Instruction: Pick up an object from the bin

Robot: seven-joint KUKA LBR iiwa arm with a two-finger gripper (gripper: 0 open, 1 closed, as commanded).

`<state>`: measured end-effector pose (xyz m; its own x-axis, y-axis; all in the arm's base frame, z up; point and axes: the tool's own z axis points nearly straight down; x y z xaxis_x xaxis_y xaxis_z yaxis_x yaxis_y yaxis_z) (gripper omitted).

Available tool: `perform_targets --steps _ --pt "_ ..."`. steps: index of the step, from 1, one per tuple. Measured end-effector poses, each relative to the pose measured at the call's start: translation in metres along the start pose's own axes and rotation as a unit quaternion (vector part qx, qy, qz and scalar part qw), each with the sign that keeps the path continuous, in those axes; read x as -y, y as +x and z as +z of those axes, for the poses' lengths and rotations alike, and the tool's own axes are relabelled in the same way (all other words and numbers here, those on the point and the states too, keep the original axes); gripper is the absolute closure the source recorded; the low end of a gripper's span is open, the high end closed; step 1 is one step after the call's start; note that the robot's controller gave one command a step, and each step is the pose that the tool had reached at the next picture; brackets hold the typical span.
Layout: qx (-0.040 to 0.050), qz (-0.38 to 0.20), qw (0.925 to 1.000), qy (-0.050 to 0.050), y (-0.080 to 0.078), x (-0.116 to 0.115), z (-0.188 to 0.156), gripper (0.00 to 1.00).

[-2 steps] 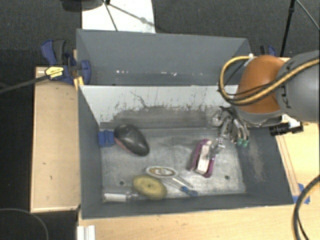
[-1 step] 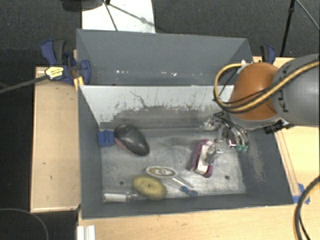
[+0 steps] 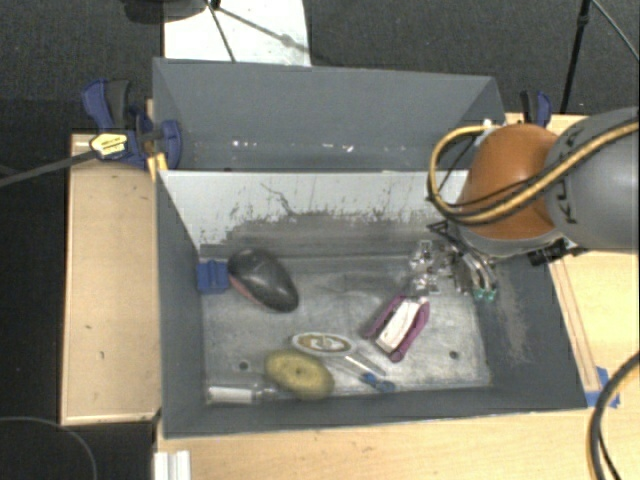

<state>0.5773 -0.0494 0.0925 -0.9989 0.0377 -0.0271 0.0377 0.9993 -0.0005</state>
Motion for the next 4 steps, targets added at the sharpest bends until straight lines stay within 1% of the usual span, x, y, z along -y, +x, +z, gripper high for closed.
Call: perform_targets --steps 1,2,3,4 --pt "-0.0011 0.000 1.0000 0.000 0.001 0.000 0.001 0.00" --pt "-0.0140 0.031 0.9994 0.000 0.080 -0.011 -0.035 0.00" --pt "-0.0038 -0.088 0.9961 -0.002 0.086 -0.036 -0.001 0.00" --pt "0.0001 -0.134 0.9910 0.000 0.089 -0.042 0.005 0.00"
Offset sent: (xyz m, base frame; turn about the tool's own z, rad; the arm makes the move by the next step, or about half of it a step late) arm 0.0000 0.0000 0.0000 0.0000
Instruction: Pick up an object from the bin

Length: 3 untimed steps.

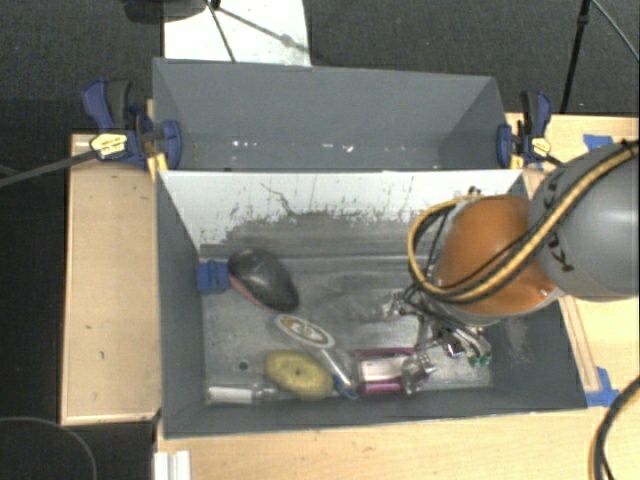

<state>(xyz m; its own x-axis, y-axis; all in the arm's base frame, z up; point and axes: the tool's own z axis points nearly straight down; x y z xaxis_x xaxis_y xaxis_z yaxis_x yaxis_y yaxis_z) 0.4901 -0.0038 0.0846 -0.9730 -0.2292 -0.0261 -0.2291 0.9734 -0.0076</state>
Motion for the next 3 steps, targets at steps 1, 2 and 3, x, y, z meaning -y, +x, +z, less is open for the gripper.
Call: perform_targets --steps 1,2,3 --pt "-0.0018 -0.148 0.9890 -0.003 0.001 -0.014 0.002 0.00" --pt "-0.0160 -0.146 0.9891 -0.003 0.008 -0.011 0.002 1.00" --pt "-0.0078 -0.209 0.9778 -0.005 -0.002 -0.017 -0.107 1.00"
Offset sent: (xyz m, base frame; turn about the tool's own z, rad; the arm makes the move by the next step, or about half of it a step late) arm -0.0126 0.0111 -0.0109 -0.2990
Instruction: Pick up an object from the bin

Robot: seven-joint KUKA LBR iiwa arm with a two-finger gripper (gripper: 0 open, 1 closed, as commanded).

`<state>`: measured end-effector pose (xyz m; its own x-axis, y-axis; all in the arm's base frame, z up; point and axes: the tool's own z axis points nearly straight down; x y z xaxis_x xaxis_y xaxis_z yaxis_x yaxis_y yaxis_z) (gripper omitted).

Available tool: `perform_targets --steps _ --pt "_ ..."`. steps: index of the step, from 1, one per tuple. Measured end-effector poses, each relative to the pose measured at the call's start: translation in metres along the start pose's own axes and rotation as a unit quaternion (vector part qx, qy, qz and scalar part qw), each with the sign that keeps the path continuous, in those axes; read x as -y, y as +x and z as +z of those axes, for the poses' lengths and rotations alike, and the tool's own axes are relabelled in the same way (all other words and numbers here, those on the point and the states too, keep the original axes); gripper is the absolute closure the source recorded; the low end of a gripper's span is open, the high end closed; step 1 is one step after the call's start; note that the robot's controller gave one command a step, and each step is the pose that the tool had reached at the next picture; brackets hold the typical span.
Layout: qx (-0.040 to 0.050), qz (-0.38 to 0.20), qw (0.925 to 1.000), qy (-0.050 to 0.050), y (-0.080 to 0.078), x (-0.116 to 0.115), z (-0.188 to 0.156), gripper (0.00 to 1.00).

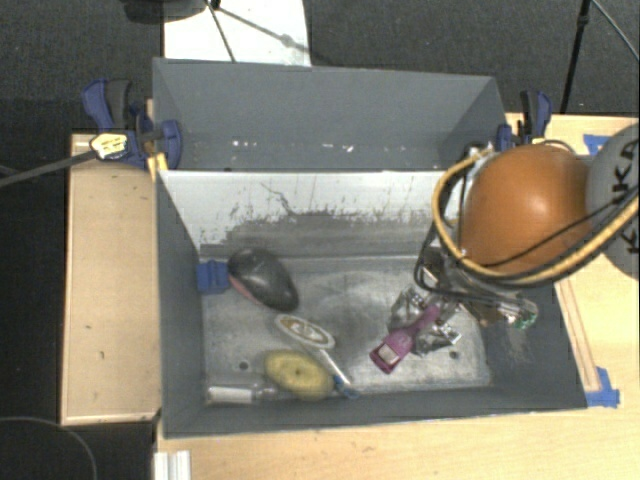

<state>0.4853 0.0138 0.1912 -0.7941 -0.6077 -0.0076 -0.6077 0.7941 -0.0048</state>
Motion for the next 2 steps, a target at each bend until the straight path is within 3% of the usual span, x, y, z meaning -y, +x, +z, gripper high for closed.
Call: perform_targets --steps 1,2 --pt "0.0003 -0.025 0.9997 0.001 0.004 0.018 -0.116 1.00" --pt "-0.0014 -0.014 0.9999 0.000 0.024 0.027 -0.145 1.00"
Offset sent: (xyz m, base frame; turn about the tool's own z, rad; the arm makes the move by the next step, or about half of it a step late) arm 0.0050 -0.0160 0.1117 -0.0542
